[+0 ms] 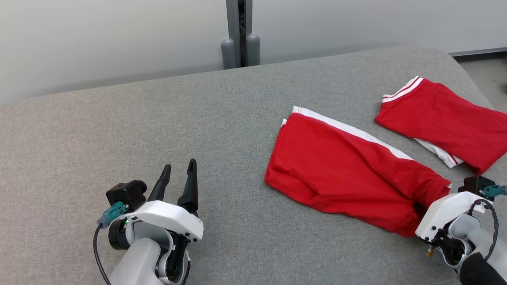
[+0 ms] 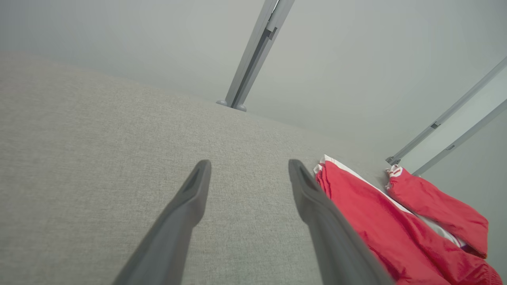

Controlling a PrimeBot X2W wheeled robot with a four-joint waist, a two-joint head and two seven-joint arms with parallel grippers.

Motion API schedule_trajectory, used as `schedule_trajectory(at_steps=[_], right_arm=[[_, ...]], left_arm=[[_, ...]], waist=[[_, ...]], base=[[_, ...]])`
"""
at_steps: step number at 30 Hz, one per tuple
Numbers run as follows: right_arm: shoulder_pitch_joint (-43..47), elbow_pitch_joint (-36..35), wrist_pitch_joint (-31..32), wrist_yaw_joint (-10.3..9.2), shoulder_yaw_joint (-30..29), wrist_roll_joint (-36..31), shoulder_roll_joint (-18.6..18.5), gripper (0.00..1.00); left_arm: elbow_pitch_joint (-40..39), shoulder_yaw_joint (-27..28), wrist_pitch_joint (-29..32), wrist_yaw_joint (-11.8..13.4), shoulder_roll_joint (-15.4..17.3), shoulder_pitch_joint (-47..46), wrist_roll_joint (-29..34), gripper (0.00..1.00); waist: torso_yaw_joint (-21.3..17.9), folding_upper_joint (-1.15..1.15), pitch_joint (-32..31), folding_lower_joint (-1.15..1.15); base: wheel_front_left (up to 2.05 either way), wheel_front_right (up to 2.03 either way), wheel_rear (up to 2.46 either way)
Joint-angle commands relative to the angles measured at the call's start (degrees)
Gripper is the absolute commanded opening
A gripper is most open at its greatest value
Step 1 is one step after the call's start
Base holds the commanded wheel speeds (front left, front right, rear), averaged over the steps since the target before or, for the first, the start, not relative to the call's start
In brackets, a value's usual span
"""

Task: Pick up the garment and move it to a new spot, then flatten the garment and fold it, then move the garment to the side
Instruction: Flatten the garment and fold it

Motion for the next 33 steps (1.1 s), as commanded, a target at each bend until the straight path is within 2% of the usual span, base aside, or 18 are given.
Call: schedule_trajectory(at_steps=[1, 6, 20, 33], right_arm=[[-0.28, 1.09, 0.45, -0.45, 0.37, -0.65, -0.29, 0.0], [-3.89, 2.99, 0.83, -0.29, 1.35, -2.6, 0.54, 0.0], [-13.13, 2.72, 3.1, -0.23, 4.9, -7.51, 4.78, 0.0], [-15.93, 1.68, 4.82, -0.23, 5.9, -8.86, 8.5, 0.0]], left_arm=[[-0.24, -0.18, -0.2, 0.31, 0.3, 0.56, -0.37, 1.0], [-1.08, -0.95, -0.2, 0.71, 0.29, 1.04, -1.25, 1.0], [-1.68, -2.23, -0.21, 1.08, 0.28, 1.42, -2.94, 1.0], [-2.07, -2.61, -0.21, 1.33, 0.28, 1.81, -3.44, 1.0]], waist=[[-0.17, 0.0, -0.59, 0.0], [0.13, 0.0, -0.77, 0.0], [3.49, 0.0, -0.29, 0.0], [5.11, 0.0, -1.09, 0.0]], base=[[0.0, 0.0, 0.0], [0.0, 0.0, 0.0], [0.0, 0.0, 0.0], [0.0, 0.0, 0.0]])
